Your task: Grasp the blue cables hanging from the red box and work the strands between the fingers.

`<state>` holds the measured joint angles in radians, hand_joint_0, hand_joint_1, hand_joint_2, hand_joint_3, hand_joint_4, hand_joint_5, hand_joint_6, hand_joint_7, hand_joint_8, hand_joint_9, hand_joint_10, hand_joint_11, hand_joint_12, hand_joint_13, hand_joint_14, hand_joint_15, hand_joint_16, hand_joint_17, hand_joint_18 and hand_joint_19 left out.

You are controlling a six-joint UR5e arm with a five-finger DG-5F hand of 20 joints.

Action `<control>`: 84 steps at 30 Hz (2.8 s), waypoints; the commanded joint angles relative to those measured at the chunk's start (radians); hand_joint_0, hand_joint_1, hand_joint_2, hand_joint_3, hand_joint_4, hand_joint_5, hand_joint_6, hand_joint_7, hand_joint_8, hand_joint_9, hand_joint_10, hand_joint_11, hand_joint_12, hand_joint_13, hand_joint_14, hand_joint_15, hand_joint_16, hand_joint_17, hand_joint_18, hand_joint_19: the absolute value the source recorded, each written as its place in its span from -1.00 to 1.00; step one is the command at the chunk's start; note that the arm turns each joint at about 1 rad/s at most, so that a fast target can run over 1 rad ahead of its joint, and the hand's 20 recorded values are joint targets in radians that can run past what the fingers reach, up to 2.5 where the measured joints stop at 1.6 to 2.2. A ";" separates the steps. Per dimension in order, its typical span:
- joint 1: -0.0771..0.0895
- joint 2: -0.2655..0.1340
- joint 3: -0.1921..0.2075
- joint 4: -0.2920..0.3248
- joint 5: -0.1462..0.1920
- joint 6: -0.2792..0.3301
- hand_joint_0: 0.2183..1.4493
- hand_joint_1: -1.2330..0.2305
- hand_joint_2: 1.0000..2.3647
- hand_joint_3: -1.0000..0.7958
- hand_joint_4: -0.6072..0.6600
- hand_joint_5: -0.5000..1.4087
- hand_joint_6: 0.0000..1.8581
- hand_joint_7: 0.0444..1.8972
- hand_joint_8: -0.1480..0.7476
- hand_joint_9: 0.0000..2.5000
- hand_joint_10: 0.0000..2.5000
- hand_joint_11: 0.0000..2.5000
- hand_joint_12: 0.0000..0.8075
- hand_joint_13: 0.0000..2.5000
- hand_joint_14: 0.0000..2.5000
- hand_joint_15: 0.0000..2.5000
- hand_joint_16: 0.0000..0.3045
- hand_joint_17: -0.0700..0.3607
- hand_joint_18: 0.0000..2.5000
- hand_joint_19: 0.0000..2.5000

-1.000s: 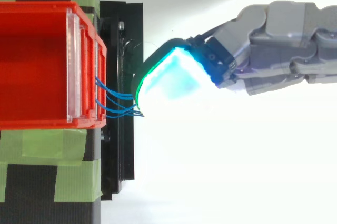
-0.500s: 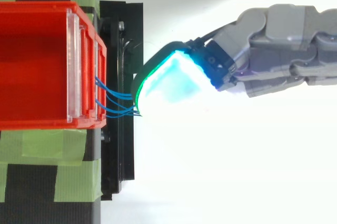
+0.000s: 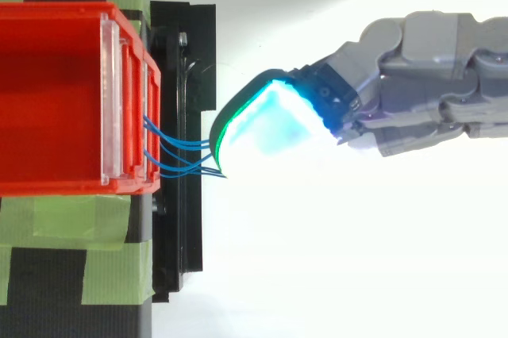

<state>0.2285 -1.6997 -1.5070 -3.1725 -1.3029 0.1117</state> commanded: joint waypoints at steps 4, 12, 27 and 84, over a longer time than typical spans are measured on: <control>0.000 0.000 0.001 -0.003 -0.003 0.003 -0.10 0.00 -1.00 -0.98 0.33 -0.79 -0.99 -0.15 0.03 -0.93 -0.99 -0.75 -0.10 -1.00 -1.00 -0.82 -0.58 0.00 -1.00 -0.79; 0.000 0.000 0.001 0.012 -0.010 -0.009 -0.10 0.01 -1.00 -0.98 0.33 -0.79 -0.99 -0.15 0.03 -0.93 -0.99 -0.74 -0.10 -1.00 -1.00 -0.82 -0.58 0.00 -1.00 -0.79; 0.000 0.000 -0.001 -0.007 -0.015 -0.116 -0.10 0.01 -1.00 -0.98 0.33 -0.79 -0.99 -0.15 0.03 -0.93 -0.99 -0.74 -0.10 -1.00 -0.99 -0.82 -0.58 0.00 -1.00 -0.78; 0.049 -0.161 -0.476 0.695 0.300 -0.156 -0.21 0.01 -1.00 -1.00 0.27 -0.87 -0.99 -0.22 -0.04 -1.00 -1.00 -0.91 -0.11 -1.00 -1.00 -0.85 -0.54 0.05 -1.00 -0.86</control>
<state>0.2770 -1.8576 -1.9842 -2.5100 -1.0112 0.0027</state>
